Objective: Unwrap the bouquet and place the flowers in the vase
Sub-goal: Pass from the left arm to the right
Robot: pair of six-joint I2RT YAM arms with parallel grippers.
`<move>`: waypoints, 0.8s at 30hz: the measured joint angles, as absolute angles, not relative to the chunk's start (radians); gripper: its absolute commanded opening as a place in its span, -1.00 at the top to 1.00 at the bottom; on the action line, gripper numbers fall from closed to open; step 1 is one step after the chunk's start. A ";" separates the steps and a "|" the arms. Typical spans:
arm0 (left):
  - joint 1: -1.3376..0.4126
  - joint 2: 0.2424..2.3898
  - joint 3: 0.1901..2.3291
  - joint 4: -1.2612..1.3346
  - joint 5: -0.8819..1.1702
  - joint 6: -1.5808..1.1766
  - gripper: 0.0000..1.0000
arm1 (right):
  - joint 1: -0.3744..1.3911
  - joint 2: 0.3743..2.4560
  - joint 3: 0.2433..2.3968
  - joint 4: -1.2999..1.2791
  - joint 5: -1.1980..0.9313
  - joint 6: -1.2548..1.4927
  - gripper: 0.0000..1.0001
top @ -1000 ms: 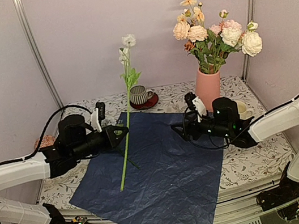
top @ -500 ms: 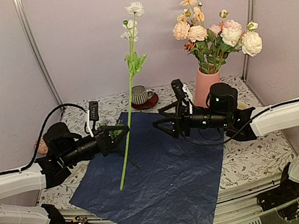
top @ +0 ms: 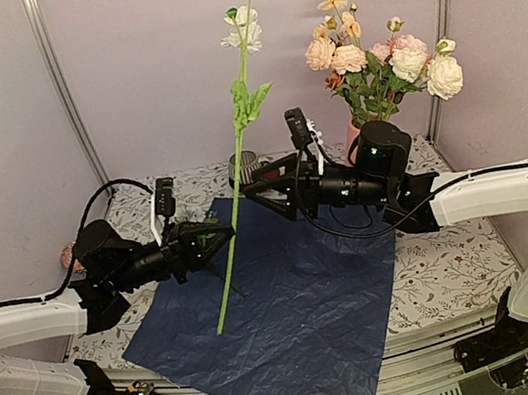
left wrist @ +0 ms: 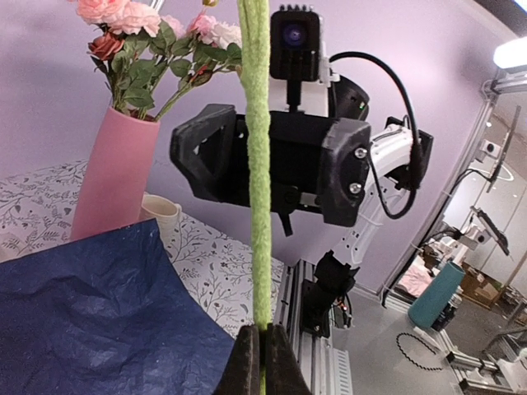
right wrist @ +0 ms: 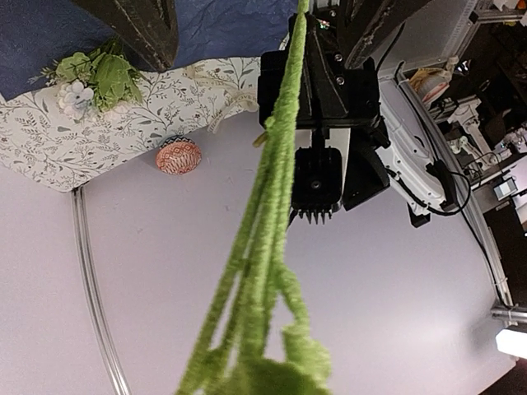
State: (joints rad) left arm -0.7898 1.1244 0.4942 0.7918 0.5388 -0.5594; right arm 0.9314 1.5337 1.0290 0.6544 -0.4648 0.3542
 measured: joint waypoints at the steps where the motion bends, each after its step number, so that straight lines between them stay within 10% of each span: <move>1: -0.791 1.125 0.494 0.801 0.545 -0.558 1.00 | 0.931 1.541 1.037 0.654 -0.464 0.364 -0.30; 17: -0.804 1.140 0.494 0.850 0.586 -0.550 1.00 | 0.931 1.568 1.121 0.668 -0.509 0.436 0.11; 24: -0.807 1.147 0.493 0.852 0.592 -0.550 1.00 | 0.931 1.569 1.123 0.675 -0.510 0.454 0.59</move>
